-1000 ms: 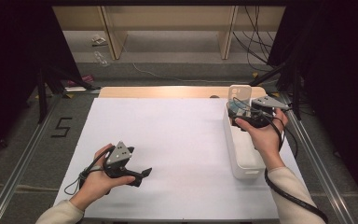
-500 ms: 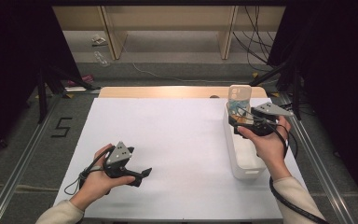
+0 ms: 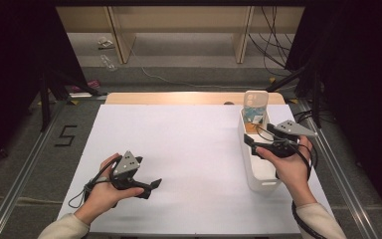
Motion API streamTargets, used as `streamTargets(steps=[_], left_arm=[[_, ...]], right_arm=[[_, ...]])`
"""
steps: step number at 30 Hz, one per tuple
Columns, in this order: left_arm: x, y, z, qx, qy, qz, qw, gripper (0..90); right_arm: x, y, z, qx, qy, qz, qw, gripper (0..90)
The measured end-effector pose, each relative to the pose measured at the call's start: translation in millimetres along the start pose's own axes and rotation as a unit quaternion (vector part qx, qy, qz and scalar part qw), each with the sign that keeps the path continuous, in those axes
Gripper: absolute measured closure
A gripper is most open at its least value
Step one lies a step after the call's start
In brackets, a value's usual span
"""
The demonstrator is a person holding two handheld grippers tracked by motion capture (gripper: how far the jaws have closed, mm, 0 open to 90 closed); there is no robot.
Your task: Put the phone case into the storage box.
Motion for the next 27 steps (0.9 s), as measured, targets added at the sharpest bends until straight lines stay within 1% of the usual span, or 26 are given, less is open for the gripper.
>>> streamTargets(steps=[6, 9, 11, 16, 22, 27], left_arm=[[0.1, -0.1, -0.6, 0.0, -0.001, 0.0, 1.0, 1.9], [0.2, -0.1, -0.9, -0.001, 0.0, 0.0, 1.0, 1.9], [0.2, -0.1, -1.1, -0.001, -0.001, 0.001, 1.0, 1.9], [-0.1, -0.5, -1.0, -0.001, -0.001, 0.002, 1.0, 1.9], [-0.2, -1.1, -0.6, 0.0, 0.0, 0.003, 1.0, 1.9], [-0.2, -1.2, -0.4, 0.0, 0.002, 0.003, 1.0, 1.9]], right_arm=[[5.9, -6.1, -8.1, -0.011, -0.012, 0.001, 0.9999, 9.2], [8.8, -8.2, -12.3, -0.02, -0.017, 0.001, 0.9997, 9.2], [10.9, -9.4, -14.8, -0.024, -0.023, -0.002, 0.9994, 9.2], [12.9, -12.6, -18.8, -0.029, -0.027, 0.001, 0.9992, 9.1], [21.5, -15.4, -22.7, -0.038, -0.029, -0.006, 0.9988, 8.7], [23.6, -18.2, -25.6, -0.047, -0.035, -0.003, 0.9983, 8.0]])
Point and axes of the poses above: each handheld gripper's, and its own axes: y roughly forward along the jaws, x roughly out of its underside, z roughly to its right, the point moved 3 cm from there along y, roughly forward along the jaws, and after that the axes turned 8 degrees about -x, right-handed, at the moved point
